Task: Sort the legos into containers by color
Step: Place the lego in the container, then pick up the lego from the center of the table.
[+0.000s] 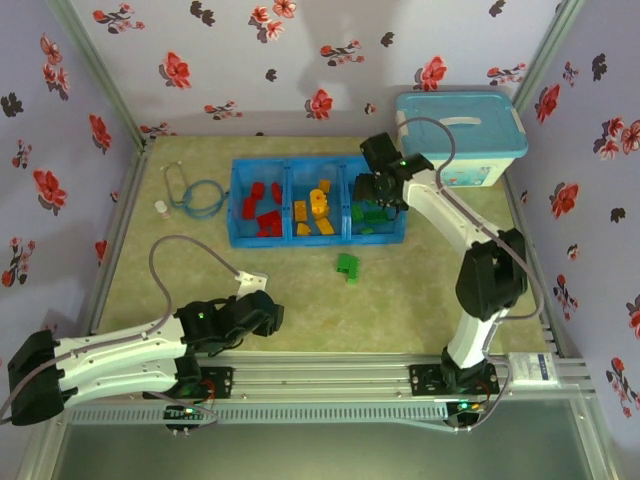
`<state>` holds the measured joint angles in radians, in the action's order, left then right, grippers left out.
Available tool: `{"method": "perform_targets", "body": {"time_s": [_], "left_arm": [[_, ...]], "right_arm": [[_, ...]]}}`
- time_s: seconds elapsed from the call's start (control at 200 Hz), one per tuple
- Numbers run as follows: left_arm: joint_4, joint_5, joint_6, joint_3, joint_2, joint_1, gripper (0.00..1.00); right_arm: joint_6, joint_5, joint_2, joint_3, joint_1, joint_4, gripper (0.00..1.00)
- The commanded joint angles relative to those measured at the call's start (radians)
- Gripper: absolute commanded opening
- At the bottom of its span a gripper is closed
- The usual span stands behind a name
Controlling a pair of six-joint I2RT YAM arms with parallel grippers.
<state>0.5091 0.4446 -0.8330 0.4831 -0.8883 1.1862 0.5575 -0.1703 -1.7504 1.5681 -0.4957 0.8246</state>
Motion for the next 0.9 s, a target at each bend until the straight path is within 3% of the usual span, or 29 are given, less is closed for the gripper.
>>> {"method": "perform_targets", "body": {"time_s": [0.0, 0.385, 0.57, 0.895], "left_arm": [[-0.010, 0.030, -0.011, 0.021, -0.010, 0.009, 0.70], [-0.076, 0.037, -0.006, 0.018, -0.044, 0.007, 0.70], [-0.098, 0.042, 0.005, 0.039, -0.050, -0.002, 0.70], [-0.082, 0.042, 0.010, 0.056, -0.059, -0.005, 0.70]], "right_arm": [[0.008, 0.034, 0.069, -0.093, -0.040, -0.049, 0.83], [0.113, -0.006, 0.207, -0.425, -0.223, -0.159, 0.76], [0.154, -0.020, 0.178, -0.491, -0.295, -0.194, 0.75], [0.188, -0.005, 0.098, -0.545, -0.321, -0.263, 0.72]]}}
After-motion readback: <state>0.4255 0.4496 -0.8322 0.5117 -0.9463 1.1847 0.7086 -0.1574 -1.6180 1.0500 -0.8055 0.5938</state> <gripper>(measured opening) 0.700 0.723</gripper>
